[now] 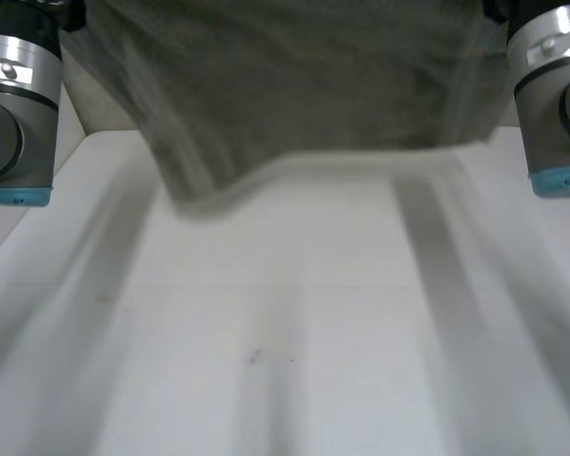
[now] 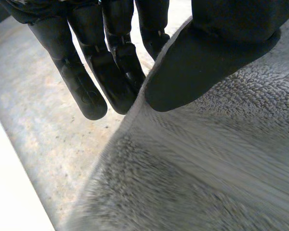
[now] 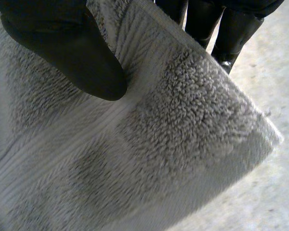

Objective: Fold the towel.

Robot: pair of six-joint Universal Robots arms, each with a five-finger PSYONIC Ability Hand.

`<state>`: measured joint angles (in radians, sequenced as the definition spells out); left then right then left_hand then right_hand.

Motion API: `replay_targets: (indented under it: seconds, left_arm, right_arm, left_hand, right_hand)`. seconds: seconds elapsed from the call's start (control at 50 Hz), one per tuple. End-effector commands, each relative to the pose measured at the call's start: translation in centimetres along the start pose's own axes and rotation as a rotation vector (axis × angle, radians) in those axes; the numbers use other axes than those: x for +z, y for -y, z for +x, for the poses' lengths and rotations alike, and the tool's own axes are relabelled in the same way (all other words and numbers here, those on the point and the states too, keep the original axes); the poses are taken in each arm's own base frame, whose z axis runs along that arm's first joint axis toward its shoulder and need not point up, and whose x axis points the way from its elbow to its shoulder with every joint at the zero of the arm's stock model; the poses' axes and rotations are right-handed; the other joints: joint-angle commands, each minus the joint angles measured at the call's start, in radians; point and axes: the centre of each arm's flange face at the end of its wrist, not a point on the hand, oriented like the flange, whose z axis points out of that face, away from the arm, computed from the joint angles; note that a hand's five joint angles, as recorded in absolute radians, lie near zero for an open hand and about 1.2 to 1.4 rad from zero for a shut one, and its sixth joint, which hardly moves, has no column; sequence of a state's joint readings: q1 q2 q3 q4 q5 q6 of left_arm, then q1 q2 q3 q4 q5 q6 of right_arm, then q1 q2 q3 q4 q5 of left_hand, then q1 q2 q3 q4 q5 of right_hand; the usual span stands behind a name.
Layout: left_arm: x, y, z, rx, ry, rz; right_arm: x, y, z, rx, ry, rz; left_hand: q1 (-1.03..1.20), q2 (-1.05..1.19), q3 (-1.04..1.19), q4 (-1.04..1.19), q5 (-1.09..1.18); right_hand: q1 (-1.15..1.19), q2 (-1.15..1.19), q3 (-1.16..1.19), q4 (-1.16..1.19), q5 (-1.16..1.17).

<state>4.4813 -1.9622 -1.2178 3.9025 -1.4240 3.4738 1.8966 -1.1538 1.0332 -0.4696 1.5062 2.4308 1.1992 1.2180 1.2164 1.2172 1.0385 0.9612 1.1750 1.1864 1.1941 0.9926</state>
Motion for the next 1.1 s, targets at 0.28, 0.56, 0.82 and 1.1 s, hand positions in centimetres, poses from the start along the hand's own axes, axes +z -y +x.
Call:
replay_targets:
  seconds: [0.28, 0.56, 0.82, 1.1]
  left_arm:
    - [-15.3, -10.7, 5.4, -0.162, -0.218, -0.644]
    - [-19.6, -11.7, 4.8, -0.045, -0.302, -0.791]
    - [-20.0, -12.0, 4.7, -0.047, -0.302, -0.807]
    - [-20.3, -13.3, 3.6, -0.037, -0.271, -0.837]
  right_arm:
    - [-16.0, -11.8, -12.2, 0.119, 0.684, -0.631]
    - [-17.7, -14.2, -10.2, 0.279, 0.611, -0.823]
    - [-18.9, -16.1, -9.1, 0.445, 0.56, -0.921]
    - [-17.2, -14.2, -5.9, 0.468, 0.481, -0.855]
  left_hand:
    - [0.197, 0.178, 0.18, 0.179, 0.183]
    - [0.197, 0.178, 0.18, 0.179, 0.183]
    - [0.197, 0.178, 0.18, 0.179, 0.183]
    - [-0.516, -0.535, -0.533, -0.534, -0.53]
  right_hand:
    - [0.435, 0.221, 0.21, 0.202, 0.229]
    - [-0.081, -0.294, -0.306, -0.314, -0.287]
    - [0.435, 0.221, 0.21, 0.202, 0.229]
    - [0.435, 0.221, 0.21, 0.202, 0.229]
